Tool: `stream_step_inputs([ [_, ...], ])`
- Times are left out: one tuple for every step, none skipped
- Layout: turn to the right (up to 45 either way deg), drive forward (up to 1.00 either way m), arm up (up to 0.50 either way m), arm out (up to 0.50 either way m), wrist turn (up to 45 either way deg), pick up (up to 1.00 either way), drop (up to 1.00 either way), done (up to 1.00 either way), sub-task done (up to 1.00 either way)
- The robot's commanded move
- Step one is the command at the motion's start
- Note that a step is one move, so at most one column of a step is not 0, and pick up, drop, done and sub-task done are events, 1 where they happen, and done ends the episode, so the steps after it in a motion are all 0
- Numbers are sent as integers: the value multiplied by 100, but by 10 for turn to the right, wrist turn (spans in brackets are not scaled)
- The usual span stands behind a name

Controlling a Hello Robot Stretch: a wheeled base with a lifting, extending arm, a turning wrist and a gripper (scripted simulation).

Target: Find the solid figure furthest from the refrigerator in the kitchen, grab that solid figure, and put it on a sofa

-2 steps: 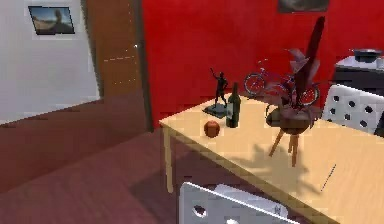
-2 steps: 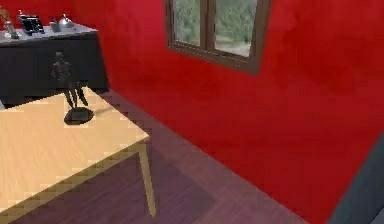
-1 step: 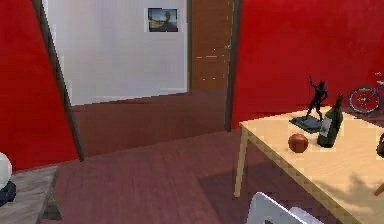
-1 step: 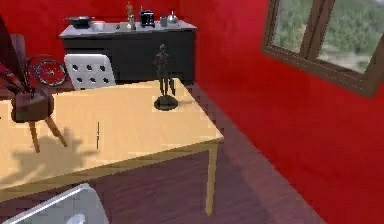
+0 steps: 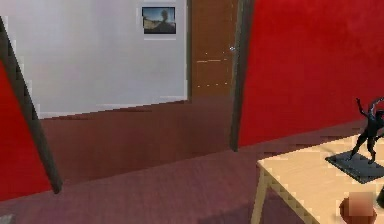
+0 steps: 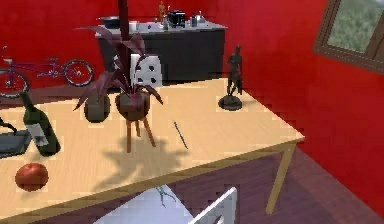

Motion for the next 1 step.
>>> stream_step_inputs([
  [-30,0,0,0,0,0,0,0,0],
])
